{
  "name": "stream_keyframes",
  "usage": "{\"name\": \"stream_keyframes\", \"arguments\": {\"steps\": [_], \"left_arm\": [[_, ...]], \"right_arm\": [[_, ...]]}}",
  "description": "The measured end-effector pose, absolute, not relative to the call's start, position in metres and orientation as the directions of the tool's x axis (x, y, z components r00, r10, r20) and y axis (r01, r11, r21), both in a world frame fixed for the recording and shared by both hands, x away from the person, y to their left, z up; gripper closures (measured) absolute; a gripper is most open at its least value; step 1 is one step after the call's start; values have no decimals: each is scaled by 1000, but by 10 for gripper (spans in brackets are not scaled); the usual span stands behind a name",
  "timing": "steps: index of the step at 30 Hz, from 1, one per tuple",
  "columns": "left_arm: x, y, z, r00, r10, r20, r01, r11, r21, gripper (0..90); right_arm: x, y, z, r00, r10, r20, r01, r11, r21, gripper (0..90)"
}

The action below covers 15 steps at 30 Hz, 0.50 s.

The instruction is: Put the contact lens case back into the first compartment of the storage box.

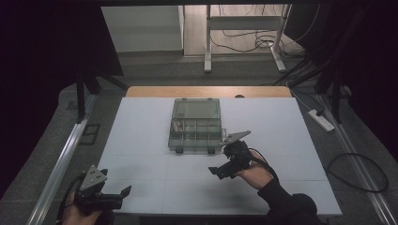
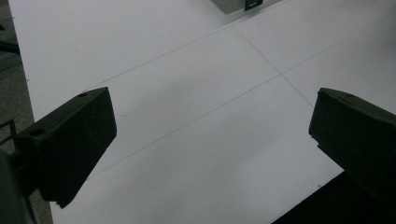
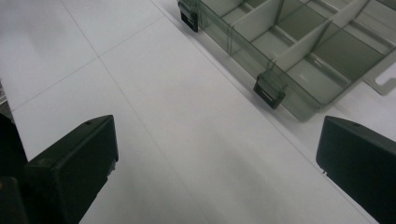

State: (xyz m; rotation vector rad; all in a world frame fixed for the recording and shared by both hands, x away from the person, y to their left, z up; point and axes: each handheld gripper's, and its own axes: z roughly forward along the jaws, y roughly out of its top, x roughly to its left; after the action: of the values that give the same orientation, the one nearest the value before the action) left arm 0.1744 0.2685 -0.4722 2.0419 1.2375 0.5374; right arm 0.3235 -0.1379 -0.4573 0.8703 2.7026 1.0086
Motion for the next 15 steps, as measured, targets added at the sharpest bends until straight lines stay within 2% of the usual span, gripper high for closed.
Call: {"name": "stream_keyframes", "arguments": {"steps": [15], "left_arm": [[174,269,-472,456,890,2,608,-314,730,9]], "right_arm": [[306,-172,-454,-796,599,85,505,579,640,0]]}}
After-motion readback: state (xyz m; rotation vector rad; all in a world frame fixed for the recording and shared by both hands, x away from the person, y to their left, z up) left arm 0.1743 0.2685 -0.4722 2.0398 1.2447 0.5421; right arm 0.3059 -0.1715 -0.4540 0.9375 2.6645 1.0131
